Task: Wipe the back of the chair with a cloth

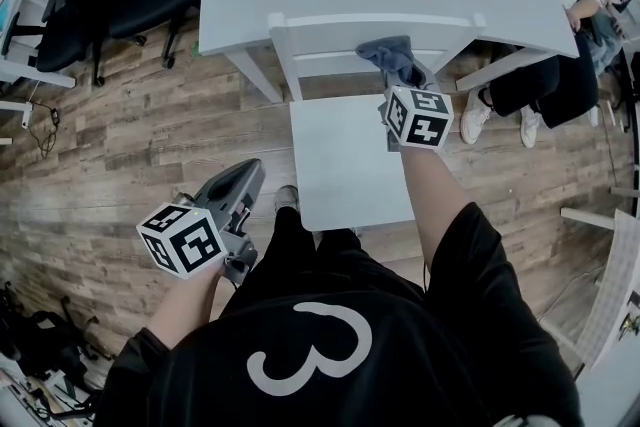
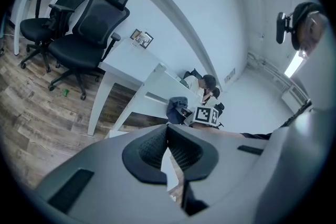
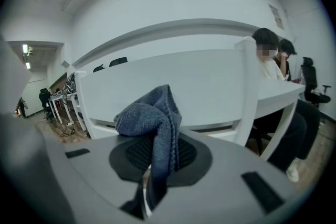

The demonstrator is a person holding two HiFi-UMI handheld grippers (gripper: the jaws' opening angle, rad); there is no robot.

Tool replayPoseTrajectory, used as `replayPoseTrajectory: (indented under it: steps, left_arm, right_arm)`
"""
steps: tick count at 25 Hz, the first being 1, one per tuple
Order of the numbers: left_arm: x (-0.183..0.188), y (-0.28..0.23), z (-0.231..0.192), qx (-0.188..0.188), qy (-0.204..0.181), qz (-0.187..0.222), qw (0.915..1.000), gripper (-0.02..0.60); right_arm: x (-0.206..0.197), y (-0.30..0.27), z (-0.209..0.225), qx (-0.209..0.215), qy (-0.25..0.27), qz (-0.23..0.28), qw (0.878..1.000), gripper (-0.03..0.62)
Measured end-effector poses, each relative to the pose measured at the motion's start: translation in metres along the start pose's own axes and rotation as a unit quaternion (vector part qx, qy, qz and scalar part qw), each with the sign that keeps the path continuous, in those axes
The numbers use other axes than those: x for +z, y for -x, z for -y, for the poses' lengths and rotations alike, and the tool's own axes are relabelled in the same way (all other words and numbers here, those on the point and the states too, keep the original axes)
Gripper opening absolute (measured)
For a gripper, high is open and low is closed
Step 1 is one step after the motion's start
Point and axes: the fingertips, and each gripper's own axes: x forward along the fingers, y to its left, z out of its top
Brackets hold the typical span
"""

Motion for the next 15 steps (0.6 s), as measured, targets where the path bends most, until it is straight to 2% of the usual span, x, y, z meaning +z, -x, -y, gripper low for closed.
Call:
replayPoseTrajectory:
  steps: [9, 15]
  left_arm:
    - [-0.026, -0.023, 0.025, -0.006, 0.008, -0.006, 0.9999, 0.014]
    - [-0.046, -0.035, 0.035, -0.003, 0.012, -0.013, 0.9998, 0.014]
  right_arm:
    - [0.000, 0.015, 0.079, -0.041, 0.008, -0.012, 0.999, 0.048]
    - [-0.004, 0.020, 0.119, -0.057, -0.030, -0.020, 0.998, 0.048]
